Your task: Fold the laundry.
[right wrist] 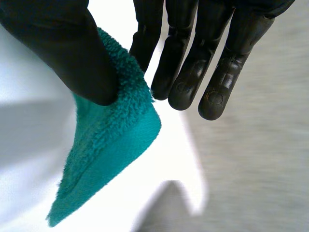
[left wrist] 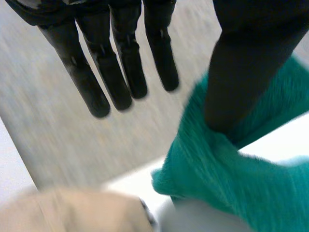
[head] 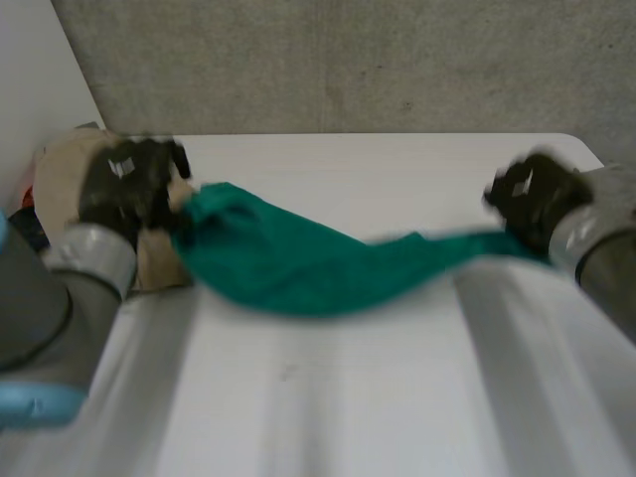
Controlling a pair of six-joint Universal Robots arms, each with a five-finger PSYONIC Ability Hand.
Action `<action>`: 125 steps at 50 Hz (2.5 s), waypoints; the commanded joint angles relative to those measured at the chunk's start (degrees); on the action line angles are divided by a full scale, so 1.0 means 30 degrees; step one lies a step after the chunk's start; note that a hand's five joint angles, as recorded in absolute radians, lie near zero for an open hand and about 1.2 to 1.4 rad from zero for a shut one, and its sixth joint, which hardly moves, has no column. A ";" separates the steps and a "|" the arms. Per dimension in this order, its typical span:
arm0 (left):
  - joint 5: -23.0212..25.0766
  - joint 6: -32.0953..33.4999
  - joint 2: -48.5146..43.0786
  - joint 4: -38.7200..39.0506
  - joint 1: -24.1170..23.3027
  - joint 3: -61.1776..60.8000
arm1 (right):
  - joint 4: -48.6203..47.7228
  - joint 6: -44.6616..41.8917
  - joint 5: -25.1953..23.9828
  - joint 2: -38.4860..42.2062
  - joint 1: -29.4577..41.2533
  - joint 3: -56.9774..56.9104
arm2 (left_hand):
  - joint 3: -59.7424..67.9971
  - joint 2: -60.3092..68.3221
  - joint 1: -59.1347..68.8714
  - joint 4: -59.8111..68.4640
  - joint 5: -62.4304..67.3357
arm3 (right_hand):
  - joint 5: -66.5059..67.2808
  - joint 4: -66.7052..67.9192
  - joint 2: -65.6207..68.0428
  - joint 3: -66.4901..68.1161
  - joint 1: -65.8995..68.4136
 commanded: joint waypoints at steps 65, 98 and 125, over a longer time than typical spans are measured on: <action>0.9752 1.7765 -1.0807 -1.0234 0.0841 1.0017 | -0.3160 0.2991 -0.1987 -0.0355 -0.1688 0.6842 | 1.3124 1.3235 1.3808 1.3010 1.2995 | -1.4345 -1.4802 -1.4495 -1.4683 -1.0984; 0.6030 1.0414 0.2053 -0.7977 0.3477 0.3806 | 0.6068 0.3284 -0.9194 1.0831 0.0214 -1.3193 | 1.3124 1.3235 1.3808 1.3010 1.2995 | -1.2999 -1.3456 -1.3150 -1.3337 -0.9638; 0.6001 0.7951 0.6276 -0.4988 0.3301 0.4127 | 0.2998 0.7182 -0.7446 1.2346 0.3119 -1.6166 | 1.3124 1.3235 1.3808 1.3010 1.2995 | 0.4531 0.4074 0.4381 0.4193 0.7892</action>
